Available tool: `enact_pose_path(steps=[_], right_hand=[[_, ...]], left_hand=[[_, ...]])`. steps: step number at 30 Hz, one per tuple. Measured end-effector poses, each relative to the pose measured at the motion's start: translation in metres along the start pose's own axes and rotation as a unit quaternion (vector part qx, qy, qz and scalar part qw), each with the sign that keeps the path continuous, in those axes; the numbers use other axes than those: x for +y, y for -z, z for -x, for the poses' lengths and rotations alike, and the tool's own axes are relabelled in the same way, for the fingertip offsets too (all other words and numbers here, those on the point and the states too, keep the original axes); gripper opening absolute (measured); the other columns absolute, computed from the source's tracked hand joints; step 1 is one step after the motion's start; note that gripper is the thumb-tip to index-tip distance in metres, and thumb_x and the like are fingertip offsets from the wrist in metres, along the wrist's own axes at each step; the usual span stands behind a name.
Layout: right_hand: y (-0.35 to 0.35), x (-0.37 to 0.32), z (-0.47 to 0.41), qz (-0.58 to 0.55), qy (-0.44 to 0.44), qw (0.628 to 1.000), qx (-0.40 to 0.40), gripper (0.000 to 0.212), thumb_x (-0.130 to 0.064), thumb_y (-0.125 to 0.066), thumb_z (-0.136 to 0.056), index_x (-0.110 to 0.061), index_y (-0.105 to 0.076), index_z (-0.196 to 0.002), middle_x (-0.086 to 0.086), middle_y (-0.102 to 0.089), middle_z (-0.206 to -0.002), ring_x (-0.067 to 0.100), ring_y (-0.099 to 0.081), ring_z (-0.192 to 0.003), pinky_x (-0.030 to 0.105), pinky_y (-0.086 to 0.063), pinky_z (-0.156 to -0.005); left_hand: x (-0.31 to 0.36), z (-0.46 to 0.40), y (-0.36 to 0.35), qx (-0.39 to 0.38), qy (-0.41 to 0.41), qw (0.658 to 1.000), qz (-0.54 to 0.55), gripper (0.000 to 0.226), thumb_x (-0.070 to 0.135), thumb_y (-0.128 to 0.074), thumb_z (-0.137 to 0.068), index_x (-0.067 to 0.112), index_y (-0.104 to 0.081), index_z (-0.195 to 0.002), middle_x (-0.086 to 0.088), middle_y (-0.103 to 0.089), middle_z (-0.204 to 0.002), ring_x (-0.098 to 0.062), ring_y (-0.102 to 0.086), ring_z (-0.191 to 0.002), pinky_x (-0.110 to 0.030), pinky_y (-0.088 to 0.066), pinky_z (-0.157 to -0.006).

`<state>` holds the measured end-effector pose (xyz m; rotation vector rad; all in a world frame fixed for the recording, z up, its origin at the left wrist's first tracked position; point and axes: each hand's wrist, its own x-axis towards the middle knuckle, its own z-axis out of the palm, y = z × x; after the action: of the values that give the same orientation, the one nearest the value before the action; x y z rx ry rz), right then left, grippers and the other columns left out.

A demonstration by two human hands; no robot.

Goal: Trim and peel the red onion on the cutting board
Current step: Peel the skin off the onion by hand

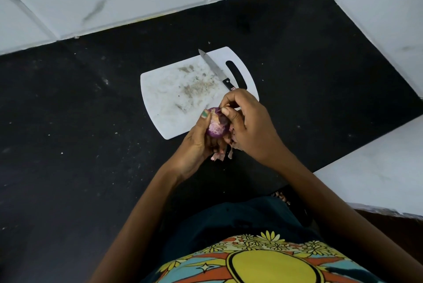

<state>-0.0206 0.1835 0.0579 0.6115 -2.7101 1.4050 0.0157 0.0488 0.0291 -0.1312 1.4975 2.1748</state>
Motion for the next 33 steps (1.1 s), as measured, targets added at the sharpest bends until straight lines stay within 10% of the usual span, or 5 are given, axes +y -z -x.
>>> enact_pose_path(steps=[19,24,30,33], right_hand=[[-0.022,-0.003,0.015,0.019,0.005,0.99,0.139,0.022,-0.017,-0.034,-0.097,-0.004,-0.052,-0.095,0.006,-0.062,-0.091,0.017,-0.061,-0.081,0.038,-0.052,-0.069],[-0.02,-0.003,0.012,-0.071,-0.081,0.977,0.185,0.01,-0.005,-0.035,-0.1,-0.003,-0.045,-0.101,-0.003,-0.06,-0.081,0.002,-0.064,-0.074,0.02,-0.054,-0.066],[-0.005,0.006,0.005,-0.184,-0.176,0.958,0.13,0.003,-0.013,-0.054,-0.095,-0.011,-0.056,-0.097,0.003,-0.066,-0.091,0.017,-0.069,-0.084,0.038,-0.057,-0.08],[-0.003,0.014,0.01,-0.115,-0.184,0.972,0.086,0.008,-0.005,-0.061,-0.089,-0.011,-0.063,-0.094,-0.006,-0.067,-0.089,0.005,-0.065,-0.084,0.021,-0.054,-0.077]], left_hand=[[-0.006,-0.003,-0.017,0.03,0.029,0.995,0.096,0.059,0.062,-0.03,-0.083,0.017,-0.068,-0.091,-0.019,-0.051,-0.082,-0.019,-0.048,-0.066,-0.029,-0.04,-0.061],[-0.01,-0.002,-0.018,0.015,0.036,0.994,0.098,0.06,0.063,-0.03,-0.087,0.017,-0.062,-0.106,-0.015,-0.056,-0.085,-0.015,-0.05,-0.07,-0.029,-0.04,-0.067],[-0.006,-0.002,-0.005,0.029,0.042,0.996,0.076,0.055,0.053,-0.018,-0.095,0.014,-0.056,-0.101,0.004,-0.052,-0.061,-0.008,-0.04,-0.057,-0.023,-0.034,-0.056],[-0.001,-0.003,0.002,0.031,0.038,0.997,0.059,0.052,0.049,-0.015,-0.098,0.021,-0.057,-0.106,0.01,-0.058,-0.061,-0.005,-0.041,-0.056,-0.022,-0.035,-0.056]])
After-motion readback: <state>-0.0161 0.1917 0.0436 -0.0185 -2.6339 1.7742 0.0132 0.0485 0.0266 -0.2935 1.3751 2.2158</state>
